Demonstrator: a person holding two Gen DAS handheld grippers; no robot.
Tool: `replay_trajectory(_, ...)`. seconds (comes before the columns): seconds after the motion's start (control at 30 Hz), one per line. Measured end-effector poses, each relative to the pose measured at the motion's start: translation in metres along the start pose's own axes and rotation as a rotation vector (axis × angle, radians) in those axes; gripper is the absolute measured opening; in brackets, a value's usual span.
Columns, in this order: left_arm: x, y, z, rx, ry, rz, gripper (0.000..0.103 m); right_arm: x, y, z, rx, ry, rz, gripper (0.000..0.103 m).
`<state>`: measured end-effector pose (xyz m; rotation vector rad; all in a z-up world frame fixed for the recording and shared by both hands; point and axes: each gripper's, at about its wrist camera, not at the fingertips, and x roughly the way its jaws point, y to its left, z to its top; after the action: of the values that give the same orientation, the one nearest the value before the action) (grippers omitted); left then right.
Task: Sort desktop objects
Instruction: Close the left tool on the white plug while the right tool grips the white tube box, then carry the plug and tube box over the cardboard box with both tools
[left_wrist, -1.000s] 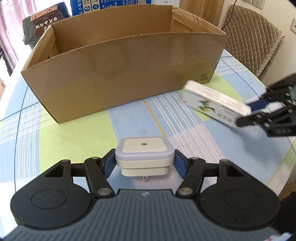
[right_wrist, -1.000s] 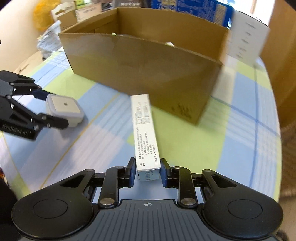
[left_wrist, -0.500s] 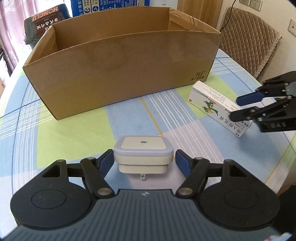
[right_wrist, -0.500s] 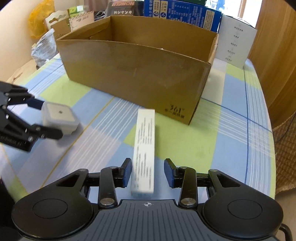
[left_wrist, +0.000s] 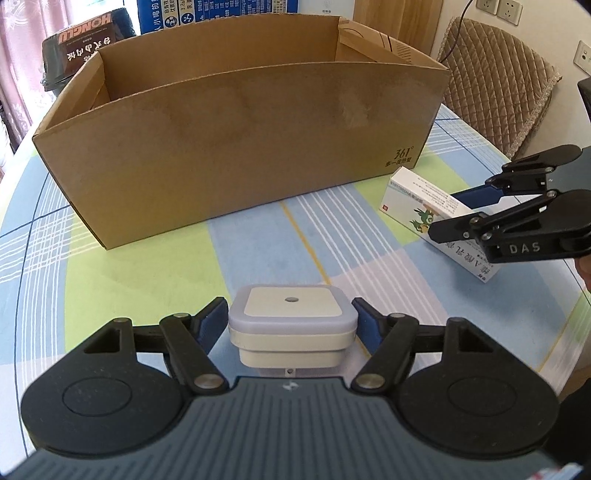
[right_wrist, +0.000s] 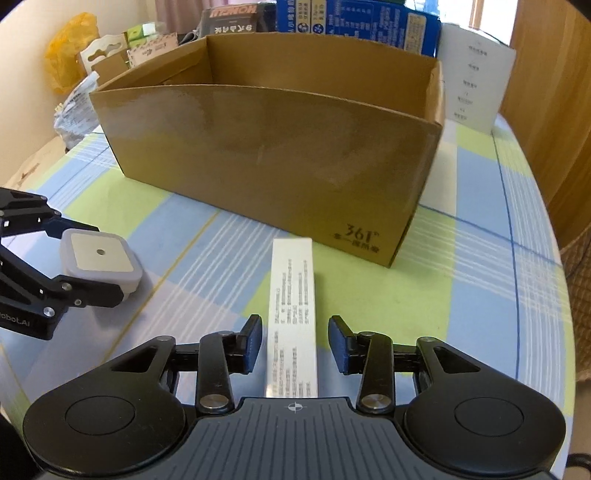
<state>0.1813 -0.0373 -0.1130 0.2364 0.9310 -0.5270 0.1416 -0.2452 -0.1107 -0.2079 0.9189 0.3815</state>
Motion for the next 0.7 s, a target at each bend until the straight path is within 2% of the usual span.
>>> replay_trajectory(0.57, 0.0056, 0.0010, 0.0018, 0.002, 0.005, -0.018, 0.062, 0.0104, 0.0082, 0.0017, -0.021, 0.035, -0.008, 0.036)
replay_trajectory(0.63, 0.0063, 0.0006, 0.0015, 0.002, 0.005, -0.016, 0.062, 0.0109, 0.0082, 0.0021, -0.024, 0.038, -0.014, 0.035)
replay_trajectory(0.7, 0.0063, 0.0006, 0.0015, 0.003, 0.007, -0.016, 0.061, 0.0110, 0.0079, 0.0024, -0.021, 0.039, -0.018, 0.023)
